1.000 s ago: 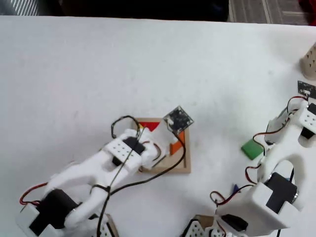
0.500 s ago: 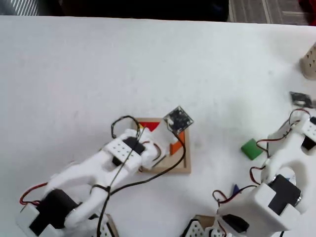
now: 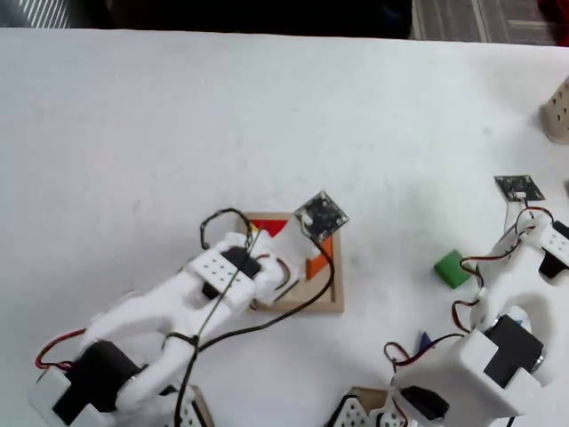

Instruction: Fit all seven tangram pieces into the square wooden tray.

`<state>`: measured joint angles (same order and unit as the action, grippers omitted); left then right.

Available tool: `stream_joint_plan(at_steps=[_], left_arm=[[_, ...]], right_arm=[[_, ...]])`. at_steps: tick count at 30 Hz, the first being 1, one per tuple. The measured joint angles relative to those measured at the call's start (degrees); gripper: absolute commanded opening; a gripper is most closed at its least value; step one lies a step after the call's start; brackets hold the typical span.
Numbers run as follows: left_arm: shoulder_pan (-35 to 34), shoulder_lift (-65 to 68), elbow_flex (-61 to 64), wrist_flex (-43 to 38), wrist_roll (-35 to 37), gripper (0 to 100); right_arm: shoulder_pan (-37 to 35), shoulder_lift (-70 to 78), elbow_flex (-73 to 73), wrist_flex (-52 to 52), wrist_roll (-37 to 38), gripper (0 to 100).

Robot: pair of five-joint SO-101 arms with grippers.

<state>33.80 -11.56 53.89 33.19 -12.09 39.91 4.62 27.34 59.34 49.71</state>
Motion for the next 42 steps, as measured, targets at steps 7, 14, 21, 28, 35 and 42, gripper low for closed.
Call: stream_joint_plan(at_steps=[7,14,21,28,35,42], left_arm=[[0.0,0.0,0.0,0.0,0.0,2],[0.0,0.0,0.0,0.0,0.0,2],[0.0,0.0,0.0,0.0,0.1,2],[0.0,0.0,0.0,0.0,0.0,2],[0.0,0.0,0.0,0.0,0.0,2],[0.0,0.0,0.0,0.0,0.0,2]], right_arm=[[-0.2,6.2,0.0,-5.0,-2.5,24.3],[0.4,6.6,-1.3,-5.5,-5.7,7.4],[0.5,7.2,-3.2,-5.8,-5.7,6.7],[0.4,7.2,-4.3,-3.3,-5.7,9.5],[0.5,6.7,-10.9,10.7,-8.2,16.6],[1.8,1.8,-9.4,14.7,-10.7,15.2]])
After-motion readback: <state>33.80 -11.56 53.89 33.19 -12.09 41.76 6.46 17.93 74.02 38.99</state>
